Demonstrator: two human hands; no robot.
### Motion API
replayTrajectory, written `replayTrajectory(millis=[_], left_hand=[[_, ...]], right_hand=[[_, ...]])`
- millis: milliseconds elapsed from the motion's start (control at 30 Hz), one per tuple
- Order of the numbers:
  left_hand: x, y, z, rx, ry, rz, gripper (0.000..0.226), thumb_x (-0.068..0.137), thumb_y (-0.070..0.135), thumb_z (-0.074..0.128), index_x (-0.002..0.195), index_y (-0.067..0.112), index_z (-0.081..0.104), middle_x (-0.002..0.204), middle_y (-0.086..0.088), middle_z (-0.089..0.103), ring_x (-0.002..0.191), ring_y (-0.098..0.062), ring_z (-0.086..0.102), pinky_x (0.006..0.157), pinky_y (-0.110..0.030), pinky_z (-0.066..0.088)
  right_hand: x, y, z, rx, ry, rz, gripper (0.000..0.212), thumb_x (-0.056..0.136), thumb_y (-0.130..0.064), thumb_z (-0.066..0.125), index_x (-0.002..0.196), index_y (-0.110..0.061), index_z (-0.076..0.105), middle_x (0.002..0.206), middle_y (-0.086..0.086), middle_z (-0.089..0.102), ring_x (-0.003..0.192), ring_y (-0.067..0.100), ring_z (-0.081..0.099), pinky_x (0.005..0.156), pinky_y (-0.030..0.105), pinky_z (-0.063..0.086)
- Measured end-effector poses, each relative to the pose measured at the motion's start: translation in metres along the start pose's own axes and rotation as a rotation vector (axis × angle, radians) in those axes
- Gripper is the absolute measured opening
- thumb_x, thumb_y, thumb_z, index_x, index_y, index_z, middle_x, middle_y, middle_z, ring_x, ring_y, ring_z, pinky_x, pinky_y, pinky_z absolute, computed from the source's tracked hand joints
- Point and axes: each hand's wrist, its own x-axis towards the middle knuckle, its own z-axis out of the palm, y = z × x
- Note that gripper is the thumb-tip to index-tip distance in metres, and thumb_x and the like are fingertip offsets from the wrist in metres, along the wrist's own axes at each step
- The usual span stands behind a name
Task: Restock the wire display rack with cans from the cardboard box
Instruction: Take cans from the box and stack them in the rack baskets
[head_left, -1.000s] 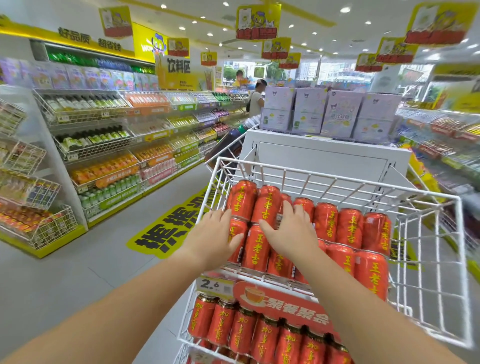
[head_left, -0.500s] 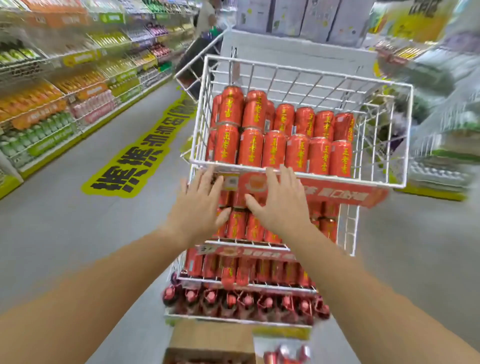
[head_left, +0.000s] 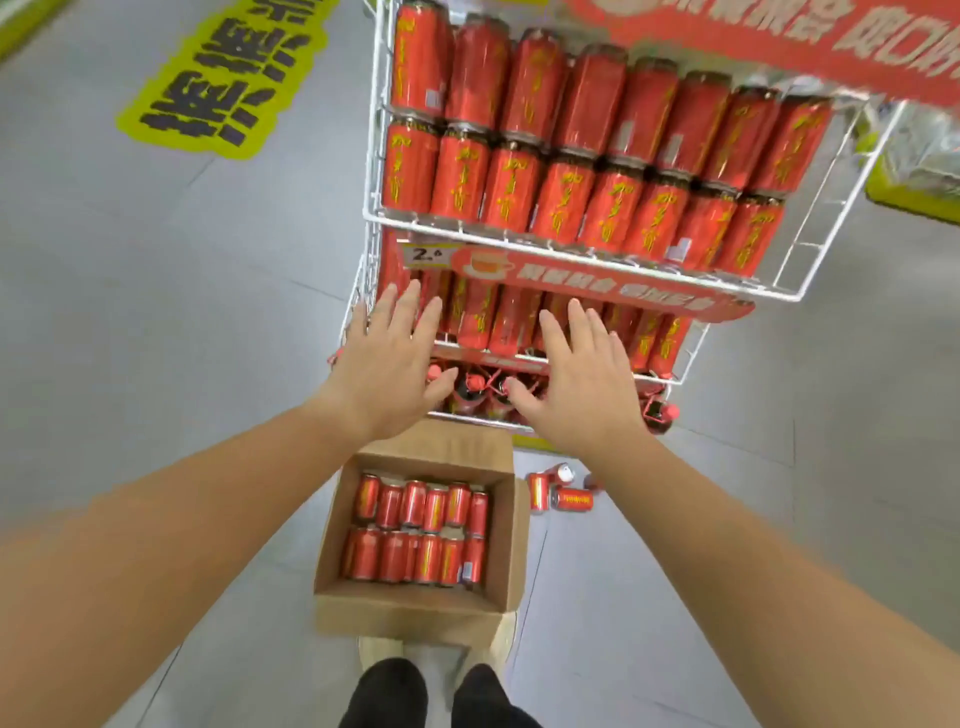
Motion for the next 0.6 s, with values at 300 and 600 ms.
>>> replayTrajectory(millis=[300,600], left_hand=[[-0.085,0.012,0.238,-0.102,-0.266,-0.104,0.087,0.084,0.058,0.039,0.148,0.000,0.042,0.150,-0.030,0.042,0.135,-0.049,0.044,0.109,-0.060,0.039],[-0.167,0.011,0.448,-0.145,-0.566,-0.210,0.083,0.098,0.059,0.039,0.160,0.012,0.010,0.165,-0.018,0.018,0.152,-0.037,0.017,0.123,-0.050,0.021]], right_hand=[[-0.068,0.001,0.233,0.076,-0.405,-0.008,0.085,0.091,-0.066,0.041,0.158,-0.018,0.018,0.166,0.015,0.012,0.153,0.032,0.009,0.124,0.047,0.014],[-0.135,-0.011,0.467,0.175,-0.672,0.019,0.085,0.088,-0.071,0.039,0.157,-0.031,0.009,0.166,0.004,0.016,0.153,0.028,0.015,0.122,0.047,0.022]])
